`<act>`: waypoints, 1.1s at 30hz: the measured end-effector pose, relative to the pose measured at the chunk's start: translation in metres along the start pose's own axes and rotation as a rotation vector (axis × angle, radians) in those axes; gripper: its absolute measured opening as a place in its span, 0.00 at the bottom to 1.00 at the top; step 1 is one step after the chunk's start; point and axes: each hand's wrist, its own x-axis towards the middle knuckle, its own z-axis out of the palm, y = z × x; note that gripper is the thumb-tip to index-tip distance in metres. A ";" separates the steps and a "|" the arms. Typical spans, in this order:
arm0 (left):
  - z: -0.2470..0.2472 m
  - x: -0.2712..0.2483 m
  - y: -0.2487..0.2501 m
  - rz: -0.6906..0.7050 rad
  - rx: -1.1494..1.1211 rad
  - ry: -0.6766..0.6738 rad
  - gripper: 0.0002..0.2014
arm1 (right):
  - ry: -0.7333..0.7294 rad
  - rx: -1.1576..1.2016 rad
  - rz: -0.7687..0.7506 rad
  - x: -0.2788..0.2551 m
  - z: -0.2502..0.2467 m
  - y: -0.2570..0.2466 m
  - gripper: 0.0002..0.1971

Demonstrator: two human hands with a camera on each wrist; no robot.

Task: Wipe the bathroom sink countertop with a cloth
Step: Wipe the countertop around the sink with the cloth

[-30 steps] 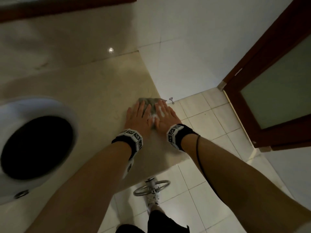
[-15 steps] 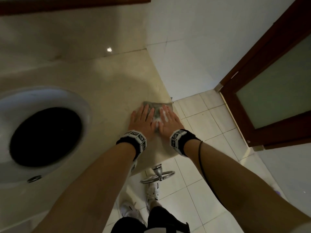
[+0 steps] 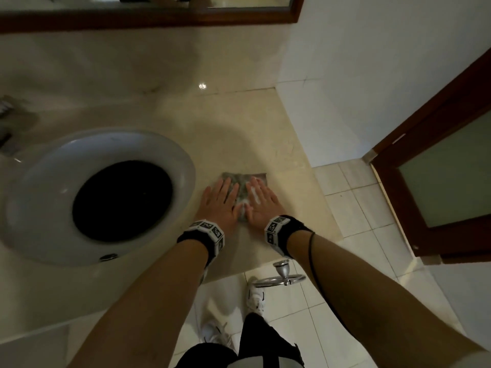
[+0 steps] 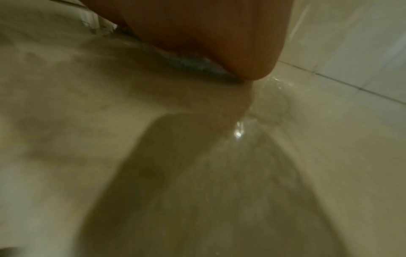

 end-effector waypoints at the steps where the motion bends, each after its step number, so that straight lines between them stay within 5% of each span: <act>1: -0.001 0.002 -0.005 -0.008 -0.015 0.005 0.30 | 0.002 -0.012 -0.016 0.007 -0.002 -0.002 0.30; 20: -0.042 0.096 -0.086 -0.246 -0.077 0.135 0.30 | -0.003 -0.191 -0.335 0.173 -0.061 -0.018 0.29; 33: -0.035 0.070 -0.060 -0.230 -0.097 0.113 0.30 | -0.003 -0.157 -0.258 0.138 -0.046 -0.015 0.29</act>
